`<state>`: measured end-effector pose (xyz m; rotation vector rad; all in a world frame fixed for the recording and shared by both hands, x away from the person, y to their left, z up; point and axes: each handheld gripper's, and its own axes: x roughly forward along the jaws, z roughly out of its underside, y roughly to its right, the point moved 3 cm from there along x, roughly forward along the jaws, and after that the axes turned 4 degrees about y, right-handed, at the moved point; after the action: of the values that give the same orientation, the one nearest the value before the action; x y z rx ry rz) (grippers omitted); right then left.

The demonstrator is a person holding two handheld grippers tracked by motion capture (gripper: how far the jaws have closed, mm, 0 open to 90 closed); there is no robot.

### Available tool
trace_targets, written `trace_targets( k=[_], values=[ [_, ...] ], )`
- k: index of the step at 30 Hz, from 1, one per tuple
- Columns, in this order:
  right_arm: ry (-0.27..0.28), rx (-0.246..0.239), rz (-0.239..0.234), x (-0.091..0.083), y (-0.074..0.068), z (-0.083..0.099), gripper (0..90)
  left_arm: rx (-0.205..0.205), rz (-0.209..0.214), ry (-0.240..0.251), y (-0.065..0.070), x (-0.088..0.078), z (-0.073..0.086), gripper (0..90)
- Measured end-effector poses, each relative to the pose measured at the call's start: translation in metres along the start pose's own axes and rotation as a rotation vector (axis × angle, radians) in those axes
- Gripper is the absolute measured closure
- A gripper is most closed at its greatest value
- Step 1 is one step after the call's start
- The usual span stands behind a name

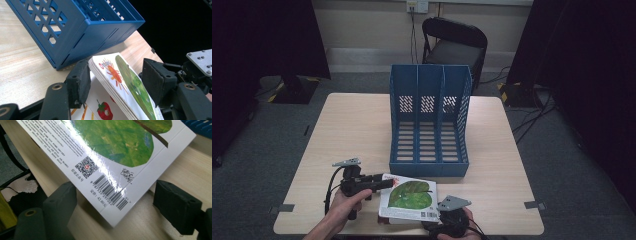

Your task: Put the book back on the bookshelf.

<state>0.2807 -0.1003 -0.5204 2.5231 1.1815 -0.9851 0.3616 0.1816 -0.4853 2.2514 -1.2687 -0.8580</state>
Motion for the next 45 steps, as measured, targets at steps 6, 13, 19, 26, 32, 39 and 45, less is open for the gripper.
trace_targets(
  k=[6,13,19,26,32,39,45],
  values=[
    [0.019,0.060,-0.019,-0.002,0.004,0.000,24.2,-0.022,0.102,-0.047,0.005,0.007,0.005,48.2],
    [0.007,0.027,-0.010,-0.001,0.004,-0.001,24.1,0.056,0.040,-0.186,0.014,0.024,0.017,54.5],
    [-0.009,0.012,-0.024,0.001,0.003,-0.003,18.6,0.051,0.055,-0.199,0.013,0.026,0.017,57.3],
    [-0.028,0.021,-0.080,0.001,0.004,-0.005,12.2,0.078,0.065,-0.213,0.015,0.025,0.014,59.0],
    [-0.016,0.034,-0.124,-0.003,0.005,-0.008,13.9,0.127,0.062,-0.205,0.021,0.024,0.011,59.0],
    [0.011,0.052,-0.125,-0.009,0.011,-0.013,15.3,0.179,0.059,-0.210,0.027,0.024,0.010,59.1],
    [0.052,0.080,-0.105,-0.017,0.022,-0.019,15.5,0.274,0.072,-0.227,0.038,0.025,0.012,59.6]
  ],
)
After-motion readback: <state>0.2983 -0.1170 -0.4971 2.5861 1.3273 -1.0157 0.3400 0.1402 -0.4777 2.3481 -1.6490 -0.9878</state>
